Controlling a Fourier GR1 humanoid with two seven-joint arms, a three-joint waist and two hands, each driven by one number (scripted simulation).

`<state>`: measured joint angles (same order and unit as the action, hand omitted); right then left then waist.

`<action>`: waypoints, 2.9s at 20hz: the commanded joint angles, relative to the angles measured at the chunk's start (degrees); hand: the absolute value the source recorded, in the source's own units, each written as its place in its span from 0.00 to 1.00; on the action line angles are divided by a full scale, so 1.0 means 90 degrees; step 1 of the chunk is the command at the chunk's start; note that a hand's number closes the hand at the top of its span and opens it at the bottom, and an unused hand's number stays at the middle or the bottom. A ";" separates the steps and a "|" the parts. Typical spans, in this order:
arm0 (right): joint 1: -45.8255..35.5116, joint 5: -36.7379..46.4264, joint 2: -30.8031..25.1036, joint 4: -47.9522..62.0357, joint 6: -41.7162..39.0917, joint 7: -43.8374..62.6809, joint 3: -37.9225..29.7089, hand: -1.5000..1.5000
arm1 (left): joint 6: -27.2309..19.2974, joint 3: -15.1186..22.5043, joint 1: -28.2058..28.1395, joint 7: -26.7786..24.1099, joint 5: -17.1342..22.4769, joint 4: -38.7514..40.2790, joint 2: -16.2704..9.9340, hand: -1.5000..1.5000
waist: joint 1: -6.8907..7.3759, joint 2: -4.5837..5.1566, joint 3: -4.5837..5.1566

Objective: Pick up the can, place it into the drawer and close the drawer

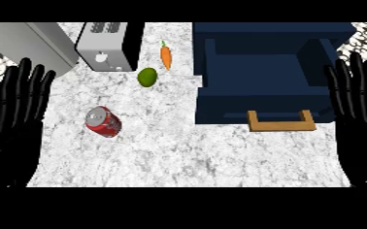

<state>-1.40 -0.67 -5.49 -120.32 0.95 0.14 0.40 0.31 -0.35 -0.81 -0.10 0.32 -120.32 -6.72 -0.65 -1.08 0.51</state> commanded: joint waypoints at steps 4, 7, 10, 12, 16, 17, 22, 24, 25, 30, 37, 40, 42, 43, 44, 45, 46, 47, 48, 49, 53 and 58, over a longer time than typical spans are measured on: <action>0.0130 0.0054 -0.0112 -0.0253 -0.0057 -0.0016 -0.0062 0.00 | 0.2103 0.0364 0.0365 -0.0209 0.2044 -0.0011 -0.0687 0.00 | -0.0063 0.0103 -0.0041; 0.0483 0.0066 0.0022 0.0420 0.0167 0.0815 -0.0110 0.00 | 0.2873 0.0820 -0.0174 0.0440 0.1953 0.0609 -0.1394 0.00 | -0.0080 0.0241 -0.0045; 0.0750 0.0235 0.0058 0.0133 0.0298 0.1196 -0.0016 0.00 | 0.3545 0.0192 -0.0098 0.0599 0.2946 0.0892 -0.2011 0.00 | -0.0011 0.0137 -0.0047; 0.0653 -0.0015 -0.0134 0.0385 0.0121 0.1201 -0.0329 0.00 | 0.4055 -0.0088 -0.0158 0.0386 0.3220 0.1252 -0.2325 0.00 | 0.0049 0.0138 -0.0053; 0.1280 -0.0097 -0.0035 0.0039 -0.0036 0.0847 -0.0332 0.00 | 0.4596 -0.0626 0.0120 0.0605 0.3993 0.1714 -0.2704 0.00 | 0.0034 0.0119 -0.0059; 0.0786 -0.0112 -0.0075 0.0374 -0.0004 0.1044 -0.0456 0.00 | 0.4463 -0.0581 0.0030 0.0825 0.3953 0.1347 -0.2503 0.00 | 0.0073 0.0118 -0.0058; 0.1058 -0.0099 -0.0048 0.0306 -0.0178 0.0826 -0.0474 0.00 | 0.4563 -0.0860 0.0408 0.1327 0.4564 0.1913 -0.2688 0.00 | 0.0053 0.0120 -0.0058; 0.1012 -0.0431 -0.0290 0.0231 -0.0357 0.1085 -0.0876 0.00 | 0.4760 -0.1045 0.0193 0.1216 0.4446 0.2007 -0.2632 0.00 | 0.0060 0.0119 -0.0057; 0.1625 -0.0132 -0.0105 0.0115 -0.0378 0.0641 -0.0619 0.00 | 0.4359 -0.0928 0.0052 0.1673 0.4742 0.1494 -0.2701 0.00 | 0.0057 0.0113 -0.0059; 0.1625 0.0134 0.0162 0.0242 -0.0411 0.0362 -0.0316 0.00 | 0.4670 -0.1048 0.0521 0.1454 0.4111 0.2394 -0.2353 0.00 | 0.0048 0.0121 -0.0057; 0.1412 -0.0462 -0.0170 -0.0067 -0.0608 0.0858 -0.1142 0.00 | 0.4740 -0.0953 0.0717 0.1480 0.3563 0.2538 -0.1886 0.00 | 0.0054 0.0117 -0.0057; 0.1957 -0.0277 0.0051 -0.0231 -0.0720 0.0549 -0.0911 0.00 | 0.5322 -0.1175 0.0972 0.0590 0.2649 0.3594 -0.1688 0.00 | 0.0018 0.0122 -0.0054; 0.2257 -0.0455 0.0046 -0.0012 -0.1066 0.0143 -0.1036 0.00 | 0.5220 -0.1068 0.0994 0.0556 0.2442 0.3557 -0.1514 0.00 | 0.0022 0.0120 -0.0056; 0.2260 -0.0309 0.0220 -0.0213 -0.0850 0.0320 -0.0898 0.00 | 0.4926 -0.0833 0.0939 0.0583 0.2200 0.3352 -0.1200 0.00 | 0.0025 0.0118 -0.0056; 0.1834 -0.0316 0.0041 0.0141 -0.0905 0.0334 -0.1083 0.00 | 0.5170 -0.0984 0.0743 0.0211 0.2009 0.3467 -0.1209 0.00 | 0.0051 0.0120 -0.0055; 0.1955 -0.0472 -0.0023 0.0373 -0.1087 -0.0033 -0.1332 0.00 | 0.5350 -0.1239 0.0775 0.0229 0.2166 0.3564 -0.1518 0.00 | 0.0050 0.0119 -0.0057; 0.1917 -0.0404 -0.0002 0.0307 -0.1078 0.0105 -0.1222 0.00 | 0.5339 -0.1118 0.1007 -0.0145 0.1669 0.4109 -0.1284 0.00 | 0.0034 0.0124 -0.0055; 0.1613 -0.0290 0.0103 0.0251 -0.0894 0.0428 -0.1076 0.00 | 0.5058 -0.1067 0.0779 0.0202 0.1843 0.3466 -0.1209 0.00 | 0.0062 0.0118 -0.0056; 0.1838 -0.0505 0.0007 -0.0183 -0.0996 0.0531 -0.1206 0.00 | 0.5055 -0.0857 0.0974 -0.0284 0.1265 0.4020 -0.0924 0.00 | 0.0028 0.0122 -0.0054; 0.1642 -0.0686 -0.0179 0.0402 -0.1133 0.0339 -0.1598 0.00 | 0.5144 -0.1063 0.1099 -0.0443 0.1234 0.4262 -0.1117 0.00 | 0.0038 0.0124 -0.0055; 0.1566 -0.0563 -0.0063 0.0478 -0.1171 0.0229 -0.1532 0.00 | 0.5378 -0.1267 0.1240 -0.1023 0.0921 0.4877 -0.1371 0.00 | 0.0047 0.0122 -0.0056; 0.1554 -0.0651 -0.0032 0.0378 -0.1271 0.0338 -0.1570 0.00 | 0.5182 -0.1324 0.1660 -0.1682 0.0358 0.5829 -0.1408 0.00 | 0.0035 0.0123 -0.0055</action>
<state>13.47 -4.89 -5.17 -116.17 -9.56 1.65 -12.33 47.16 -11.15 12.17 -11.27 6.22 -73.00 -18.58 -0.32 0.03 0.01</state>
